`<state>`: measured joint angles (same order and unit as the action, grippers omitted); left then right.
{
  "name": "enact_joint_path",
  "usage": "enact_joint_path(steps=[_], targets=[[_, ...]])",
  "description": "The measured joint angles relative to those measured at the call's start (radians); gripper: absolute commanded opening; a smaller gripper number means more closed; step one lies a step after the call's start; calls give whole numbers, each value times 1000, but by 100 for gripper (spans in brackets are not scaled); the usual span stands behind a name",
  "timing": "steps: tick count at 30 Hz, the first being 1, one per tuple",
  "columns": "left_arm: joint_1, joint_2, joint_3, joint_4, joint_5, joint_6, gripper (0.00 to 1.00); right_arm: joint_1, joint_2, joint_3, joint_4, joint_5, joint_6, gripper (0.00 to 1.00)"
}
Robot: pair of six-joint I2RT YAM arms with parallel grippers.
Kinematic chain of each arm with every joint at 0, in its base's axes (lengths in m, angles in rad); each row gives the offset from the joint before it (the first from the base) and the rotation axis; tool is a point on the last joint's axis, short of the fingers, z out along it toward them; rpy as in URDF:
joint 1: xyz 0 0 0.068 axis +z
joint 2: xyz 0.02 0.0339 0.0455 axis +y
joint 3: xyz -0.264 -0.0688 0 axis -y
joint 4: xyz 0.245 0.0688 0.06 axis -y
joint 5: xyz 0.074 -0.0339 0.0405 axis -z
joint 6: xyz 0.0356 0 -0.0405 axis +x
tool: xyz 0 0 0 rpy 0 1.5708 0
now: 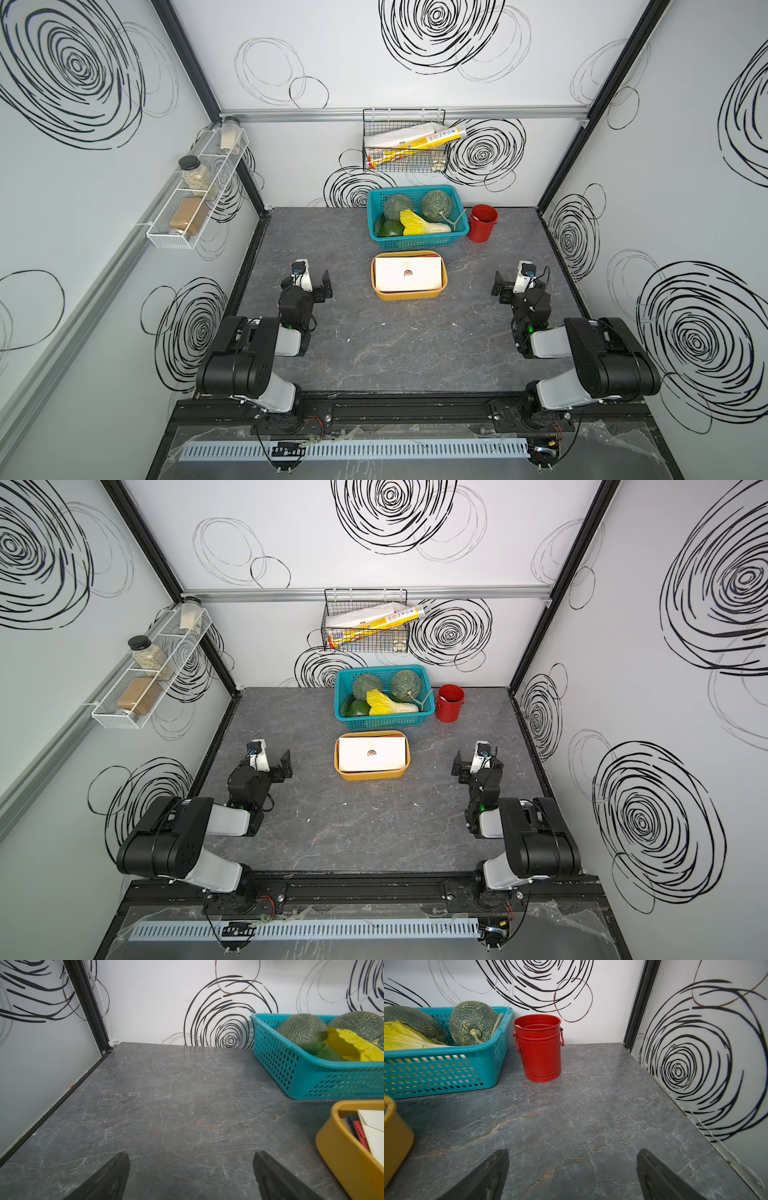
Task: Put the sealed envelopes into the storage box
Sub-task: Reset both arms
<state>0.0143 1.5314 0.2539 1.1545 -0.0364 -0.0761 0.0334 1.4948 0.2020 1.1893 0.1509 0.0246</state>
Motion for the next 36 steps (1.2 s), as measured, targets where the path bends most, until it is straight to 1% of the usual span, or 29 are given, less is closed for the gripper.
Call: enact_joint_path(steps=[4, 6, 9, 14, 19, 36], targets=[[28, -12, -34, 43, 27, -16, 99, 0, 0, 0, 0, -2, 0, 100], [38, -12, -35, 37, 61, -8, 99, 0, 0, 0, 0, -2, 0, 100], [39, -14, -29, 41, 57, -16, 99, 0, 0, 0, 0, -2, 0, 100], [30, -9, -22, 36, 105, 10, 99, 0, 0, 0, 0, -3, 0, 100], [14, -9, -18, 30, 106, 24, 99, 0, 0, 0, 0, -3, 0, 100], [14, -3, 0, 14, 101, 25, 99, 0, 0, 0, 0, -3, -1, 100]])
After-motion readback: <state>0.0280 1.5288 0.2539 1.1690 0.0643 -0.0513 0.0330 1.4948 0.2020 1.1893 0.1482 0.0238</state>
